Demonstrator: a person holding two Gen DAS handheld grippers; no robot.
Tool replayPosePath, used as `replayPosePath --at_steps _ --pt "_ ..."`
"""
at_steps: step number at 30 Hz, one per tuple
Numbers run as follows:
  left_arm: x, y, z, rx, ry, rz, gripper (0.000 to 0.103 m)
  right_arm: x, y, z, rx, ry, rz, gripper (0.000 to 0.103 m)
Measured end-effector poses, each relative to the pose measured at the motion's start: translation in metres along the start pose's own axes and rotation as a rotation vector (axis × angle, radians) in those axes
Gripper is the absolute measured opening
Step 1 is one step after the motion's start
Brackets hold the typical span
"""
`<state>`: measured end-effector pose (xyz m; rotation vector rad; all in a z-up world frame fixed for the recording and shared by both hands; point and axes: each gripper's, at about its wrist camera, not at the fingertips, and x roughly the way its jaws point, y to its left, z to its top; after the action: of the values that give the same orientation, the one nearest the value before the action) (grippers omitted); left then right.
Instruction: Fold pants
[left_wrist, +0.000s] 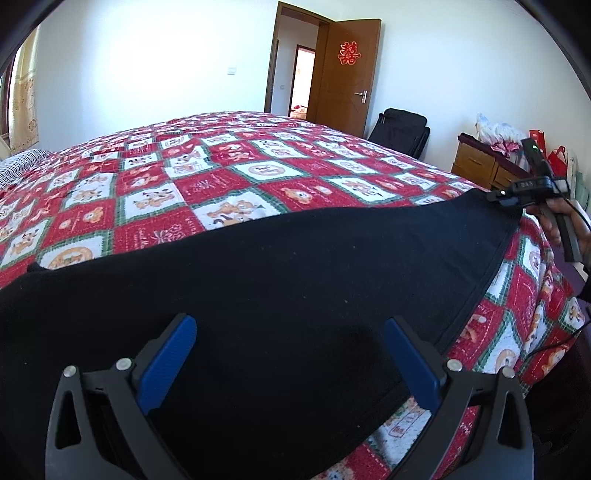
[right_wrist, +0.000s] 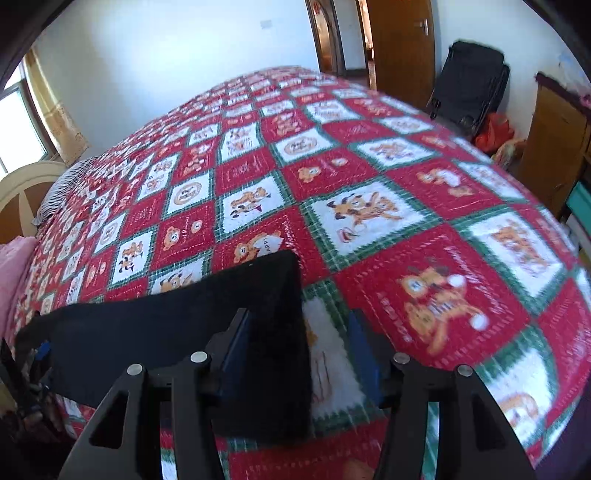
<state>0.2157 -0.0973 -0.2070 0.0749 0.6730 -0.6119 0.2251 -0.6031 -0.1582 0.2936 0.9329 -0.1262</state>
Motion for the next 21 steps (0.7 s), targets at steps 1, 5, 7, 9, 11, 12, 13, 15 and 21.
replayPosePath --at_steps 1,5,7,9,11,12,13,15,21 --pt "-0.001 0.002 0.000 -0.003 -0.001 -0.003 0.103 0.005 0.000 0.002 0.000 0.003 -0.006 0.054" --pt "-0.002 0.002 -0.002 0.003 -0.003 -0.003 0.103 0.001 0.000 0.000 0.017 -0.005 0.003 0.049" --pt "-0.001 0.000 -0.003 0.016 -0.010 0.005 0.103 -0.005 0.000 -0.005 0.026 0.003 0.021 0.048" --pt "0.000 -0.002 -0.004 0.025 -0.013 0.016 0.103 -0.009 0.000 -0.011 0.021 0.023 0.026 0.047" --pt "0.001 -0.003 -0.004 0.031 -0.014 0.023 0.103 -0.008 0.001 -0.014 0.009 0.045 0.016 0.044" --pt "0.001 -0.003 -0.004 0.032 -0.014 0.025 0.103 -0.006 0.001 -0.014 0.008 0.050 0.015 0.044" --pt "0.002 -0.003 -0.004 0.031 -0.014 0.027 0.103 -0.003 0.000 -0.014 0.012 0.057 0.016 0.044" --pt "0.002 -0.003 -0.003 0.031 -0.011 0.031 0.103 0.006 0.001 -0.012 0.013 0.069 0.008 0.040" --pt "-0.010 0.004 0.003 -0.038 -0.008 0.013 0.103 -0.005 -0.001 -0.013 0.096 0.025 0.121 0.012"
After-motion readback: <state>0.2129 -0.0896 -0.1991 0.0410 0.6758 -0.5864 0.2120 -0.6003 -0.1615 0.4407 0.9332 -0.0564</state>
